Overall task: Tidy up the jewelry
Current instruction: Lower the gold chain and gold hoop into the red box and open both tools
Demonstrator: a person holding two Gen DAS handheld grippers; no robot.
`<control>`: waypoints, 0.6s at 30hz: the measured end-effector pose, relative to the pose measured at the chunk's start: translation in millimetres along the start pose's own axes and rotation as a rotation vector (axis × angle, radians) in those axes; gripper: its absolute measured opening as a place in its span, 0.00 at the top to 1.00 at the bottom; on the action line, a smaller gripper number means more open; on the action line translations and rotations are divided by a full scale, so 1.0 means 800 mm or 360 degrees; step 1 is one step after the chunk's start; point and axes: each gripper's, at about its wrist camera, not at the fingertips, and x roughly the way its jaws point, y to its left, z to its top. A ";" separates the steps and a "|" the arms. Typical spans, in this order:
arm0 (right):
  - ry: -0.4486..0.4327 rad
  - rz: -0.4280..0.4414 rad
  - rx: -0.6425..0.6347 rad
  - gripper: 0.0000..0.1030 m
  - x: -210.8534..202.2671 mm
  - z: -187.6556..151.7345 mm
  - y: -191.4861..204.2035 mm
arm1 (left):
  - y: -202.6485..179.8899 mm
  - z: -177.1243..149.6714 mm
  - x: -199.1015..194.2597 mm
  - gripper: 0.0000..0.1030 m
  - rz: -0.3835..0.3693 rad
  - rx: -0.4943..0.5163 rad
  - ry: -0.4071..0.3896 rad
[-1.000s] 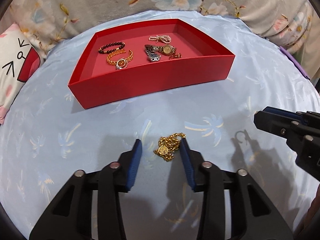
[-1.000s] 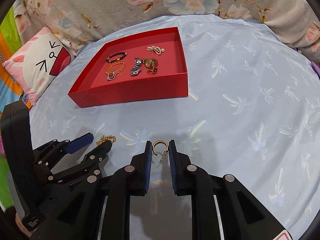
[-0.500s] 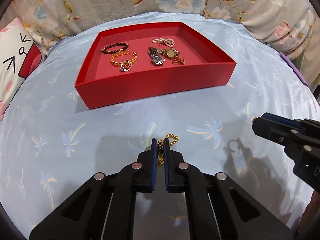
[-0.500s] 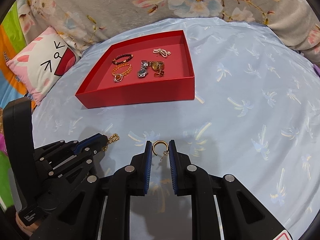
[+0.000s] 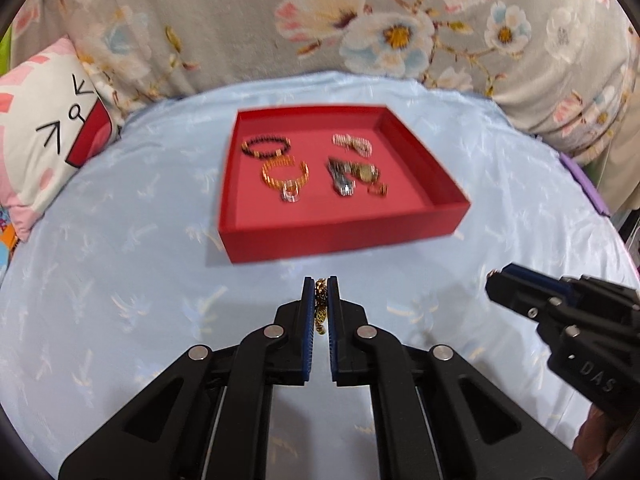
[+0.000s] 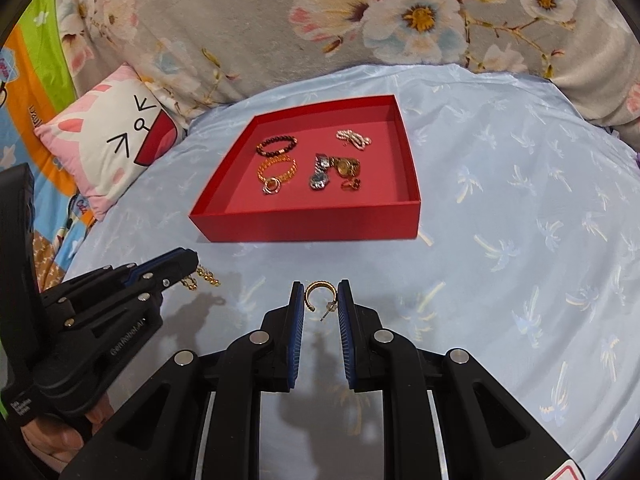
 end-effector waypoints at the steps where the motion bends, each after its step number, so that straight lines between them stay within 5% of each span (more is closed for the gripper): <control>1: -0.0006 0.0010 0.0001 0.85 -0.001 0.004 0.000 | 0.002 0.009 -0.006 0.95 0.0001 0.0000 -0.0026; 9: -0.0127 0.0001 -0.0047 0.85 0.001 0.067 -0.001 | 0.025 0.080 -0.017 0.95 0.0037 -0.0038 -0.0200; 18: -0.0085 0.0013 -0.0035 0.85 0.065 0.131 -0.011 | 0.038 0.132 0.044 0.95 0.0033 -0.0101 -0.0190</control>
